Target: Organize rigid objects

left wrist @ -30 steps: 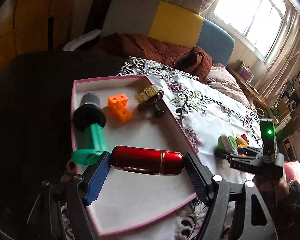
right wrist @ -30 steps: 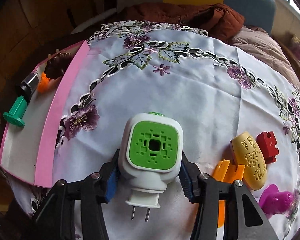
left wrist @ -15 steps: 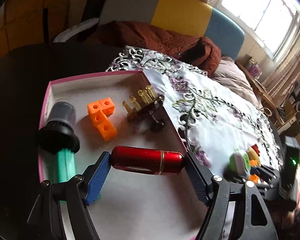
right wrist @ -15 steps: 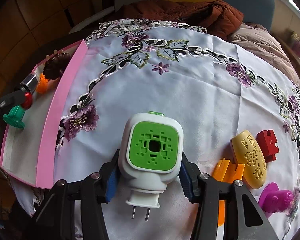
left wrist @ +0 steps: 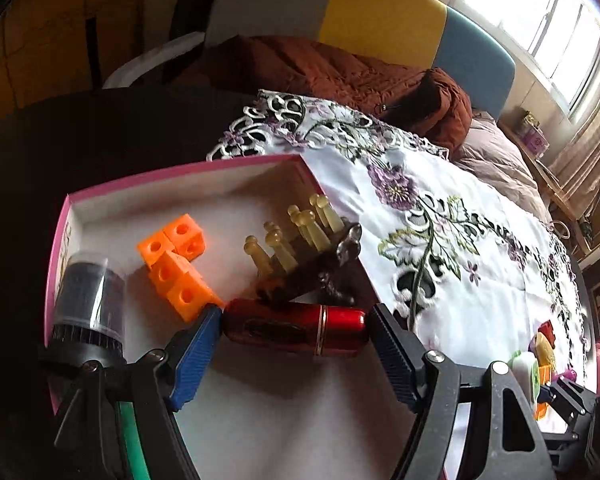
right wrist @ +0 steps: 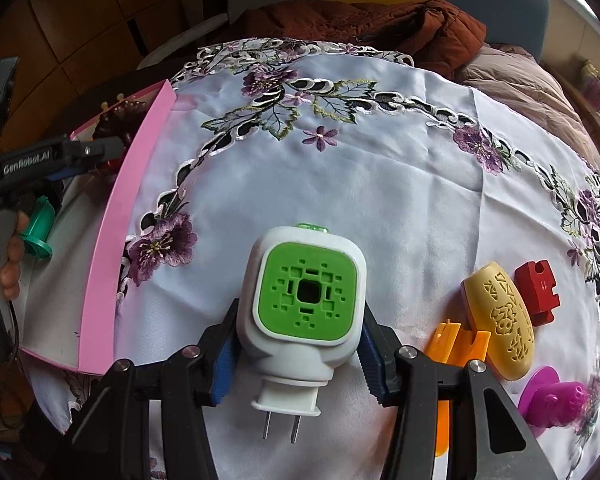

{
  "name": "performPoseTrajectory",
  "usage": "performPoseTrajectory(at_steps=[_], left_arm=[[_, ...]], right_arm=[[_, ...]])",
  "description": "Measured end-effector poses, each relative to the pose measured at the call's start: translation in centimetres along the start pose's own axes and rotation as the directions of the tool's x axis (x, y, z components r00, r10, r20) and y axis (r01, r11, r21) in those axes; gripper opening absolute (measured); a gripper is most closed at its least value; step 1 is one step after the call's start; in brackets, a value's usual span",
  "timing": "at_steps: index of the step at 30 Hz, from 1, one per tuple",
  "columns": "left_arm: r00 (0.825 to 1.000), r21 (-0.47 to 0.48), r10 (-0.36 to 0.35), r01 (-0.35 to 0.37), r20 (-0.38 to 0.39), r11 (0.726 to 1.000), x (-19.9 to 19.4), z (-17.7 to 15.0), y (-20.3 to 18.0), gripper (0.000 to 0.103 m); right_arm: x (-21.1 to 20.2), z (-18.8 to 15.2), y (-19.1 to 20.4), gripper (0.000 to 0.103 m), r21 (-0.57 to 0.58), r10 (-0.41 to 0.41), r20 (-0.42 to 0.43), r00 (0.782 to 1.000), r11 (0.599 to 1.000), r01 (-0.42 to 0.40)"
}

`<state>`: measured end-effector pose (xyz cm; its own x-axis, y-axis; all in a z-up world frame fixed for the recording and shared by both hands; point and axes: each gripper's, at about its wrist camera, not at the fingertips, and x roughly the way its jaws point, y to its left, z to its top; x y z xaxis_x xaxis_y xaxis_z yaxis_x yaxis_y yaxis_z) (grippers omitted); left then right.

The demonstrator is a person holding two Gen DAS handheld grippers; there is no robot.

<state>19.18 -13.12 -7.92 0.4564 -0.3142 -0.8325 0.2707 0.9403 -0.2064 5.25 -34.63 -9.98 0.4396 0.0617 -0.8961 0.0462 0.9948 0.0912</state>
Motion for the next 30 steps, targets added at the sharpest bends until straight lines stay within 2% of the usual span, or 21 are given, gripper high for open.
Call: performPoseTrajectory(at_steps=[10,15,30], left_arm=[[1.0,0.038,0.019,-0.02,0.017,0.999,-1.6,-1.1,0.0,0.077],[0.998,0.055,0.031,-0.034,0.058,0.998,-3.6,-2.1,0.0,0.08],[0.981,0.121,0.077,-0.099,0.175,0.988,-11.5,-6.3,-1.1,0.081]], right_arm=[[0.0,-0.1,0.0,0.053,-0.003,-0.004,0.003,1.0,1.0,0.004],[0.0,-0.1,0.2,0.053,-0.012,-0.011,0.006,1.0,1.0,0.011],[-0.1,-0.2,0.2,0.053,-0.022,-0.014,0.013,1.0,1.0,0.014]])
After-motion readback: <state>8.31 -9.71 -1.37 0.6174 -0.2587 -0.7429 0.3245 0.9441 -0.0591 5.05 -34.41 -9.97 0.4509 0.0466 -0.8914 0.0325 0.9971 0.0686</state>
